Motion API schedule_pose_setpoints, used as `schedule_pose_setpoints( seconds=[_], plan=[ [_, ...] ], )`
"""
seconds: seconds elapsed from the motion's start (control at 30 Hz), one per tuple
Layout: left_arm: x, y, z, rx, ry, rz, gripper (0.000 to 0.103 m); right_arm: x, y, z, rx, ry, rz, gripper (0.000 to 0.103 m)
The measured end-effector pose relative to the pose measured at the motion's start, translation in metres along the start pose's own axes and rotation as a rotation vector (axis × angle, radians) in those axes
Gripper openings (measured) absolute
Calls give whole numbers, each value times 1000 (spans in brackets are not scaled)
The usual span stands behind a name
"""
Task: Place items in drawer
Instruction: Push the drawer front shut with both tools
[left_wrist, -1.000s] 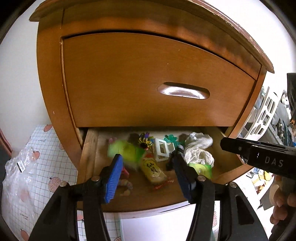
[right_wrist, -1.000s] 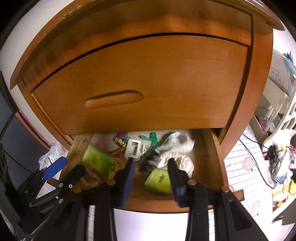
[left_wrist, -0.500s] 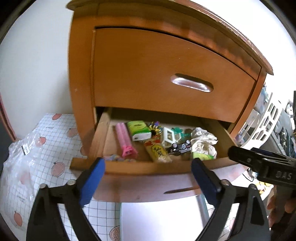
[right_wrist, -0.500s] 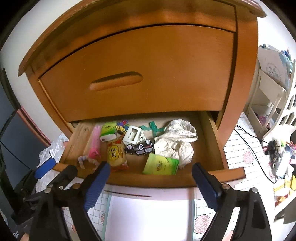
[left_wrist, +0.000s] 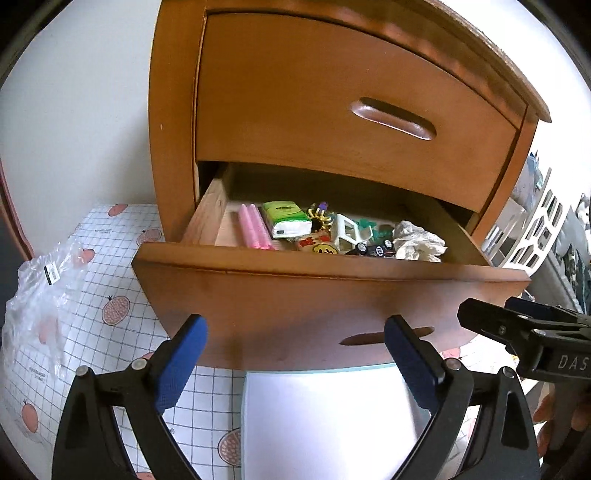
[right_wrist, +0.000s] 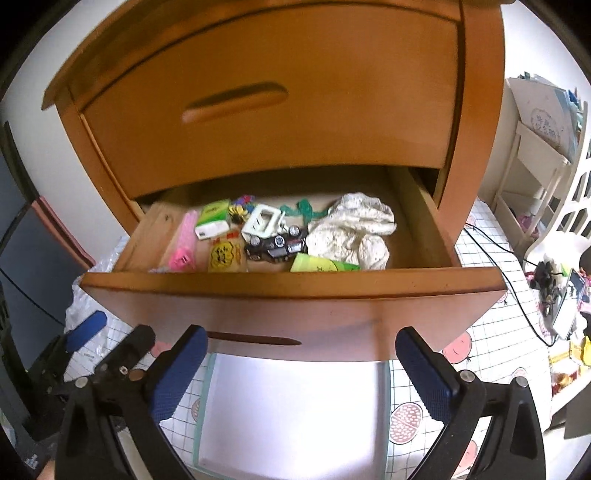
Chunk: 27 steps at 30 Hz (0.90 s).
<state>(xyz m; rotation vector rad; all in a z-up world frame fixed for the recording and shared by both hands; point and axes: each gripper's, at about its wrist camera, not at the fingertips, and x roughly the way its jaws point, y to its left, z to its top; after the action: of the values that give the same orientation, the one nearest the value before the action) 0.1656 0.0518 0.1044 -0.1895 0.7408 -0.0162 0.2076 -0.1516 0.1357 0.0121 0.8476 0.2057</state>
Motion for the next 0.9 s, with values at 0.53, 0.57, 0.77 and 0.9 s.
schedule_pose_setpoints(
  seconds=[0.53,0.57,0.77,0.9],
  plan=[
    [40,-1,23,-13,24,26,101,30,-17,23,33,33,19,103],
    [43,-1,26,-14,25,29,101,31,-18,24,31,31,19,103],
    [59,-3,39,-15,29,44,101,35,-18,29,27,29,26,103],
    [71,-2,49,-42,33,52,103,39,-18,29,37,41,30,103]
  ],
)
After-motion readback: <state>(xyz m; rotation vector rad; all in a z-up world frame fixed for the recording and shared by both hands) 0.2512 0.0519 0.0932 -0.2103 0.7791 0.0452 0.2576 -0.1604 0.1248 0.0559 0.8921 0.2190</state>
